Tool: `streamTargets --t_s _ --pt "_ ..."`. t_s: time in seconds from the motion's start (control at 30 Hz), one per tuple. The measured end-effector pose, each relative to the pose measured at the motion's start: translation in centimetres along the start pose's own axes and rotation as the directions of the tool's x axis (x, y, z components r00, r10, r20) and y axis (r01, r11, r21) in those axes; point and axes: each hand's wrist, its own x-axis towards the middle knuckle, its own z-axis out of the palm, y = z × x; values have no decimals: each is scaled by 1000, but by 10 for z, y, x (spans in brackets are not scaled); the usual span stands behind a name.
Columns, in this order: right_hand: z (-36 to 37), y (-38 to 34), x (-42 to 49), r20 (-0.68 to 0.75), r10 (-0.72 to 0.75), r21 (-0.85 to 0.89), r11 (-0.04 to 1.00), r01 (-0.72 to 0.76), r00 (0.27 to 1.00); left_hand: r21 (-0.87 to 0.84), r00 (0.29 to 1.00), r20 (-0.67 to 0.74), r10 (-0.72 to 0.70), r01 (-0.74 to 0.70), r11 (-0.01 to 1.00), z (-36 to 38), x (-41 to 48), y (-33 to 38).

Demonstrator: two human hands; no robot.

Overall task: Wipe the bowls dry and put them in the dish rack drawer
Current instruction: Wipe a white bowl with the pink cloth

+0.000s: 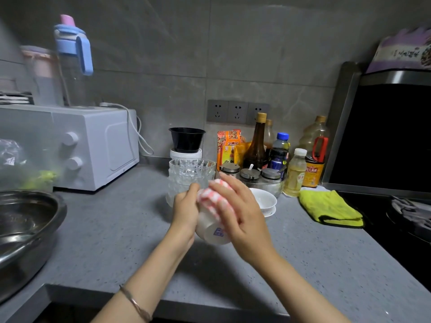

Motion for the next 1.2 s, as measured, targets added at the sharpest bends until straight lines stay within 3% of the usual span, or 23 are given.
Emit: streamTargets --t_s 0.07,0.17,0.23,0.33,0.4,0.5,0.57,0.7,0.83,1.0,1.03,1.1,1.13,1.2 --pt "-4 0 6 7 143 215 966 -141 990 5 1000 -8 -6 6 1000 0 -2 3" --pt "-10 0 9 87 394 449 804 -390 915 -114 997 4 -71 71 991 -2 -7 5" --pt "-13 -2 9 157 483 508 708 -490 861 -191 989 60 -133 142 971 -4 -10 5" --pt "-19 -3 12 211 510 529 657 -536 834 -54 993 72 -91 95 994 -7 -6 3" --pt "-21 -4 16 173 484 503 705 -499 858 96 996 81 22 -30 995 -9 -3 4" --pt "-15 6 16 137 336 294 885 -362 932 205 972 181 151 -187 961 -9 0 6" --pt "-9 9 13 98 275 213 933 -290 956 253 967 174 188 -228 940 -6 0 3" --pt "-3 8 5 1 257 263 932 -248 966 95 995 -43 93 -88 992 -3 5 -3" --pt "-1 11 -13 66 18 184 982 -30 998 -108 977 -210 -18 -5 994 -8 4 7" --pt "6 0 -11 -5 -163 -44 986 163 987 -101 992 -120 -39 26 995 0 -6 8" --pt "6 -1 -6 -41 -131 -36 991 129 991 -98 994 -105 -35 25 995 2 -8 6" --pt "3 -6 5 -91 47 139 990 -34 995 -135 992 -118 -38 22 991 4 -9 6" --pt "1 -8 9 -85 171 273 951 -142 982 -178 990 -126 -58 35 983 4 -10 7" --pt "2 -11 12 15 438 528 760 -379 899 -295 988 -102 -113 78 952 4 -12 8"
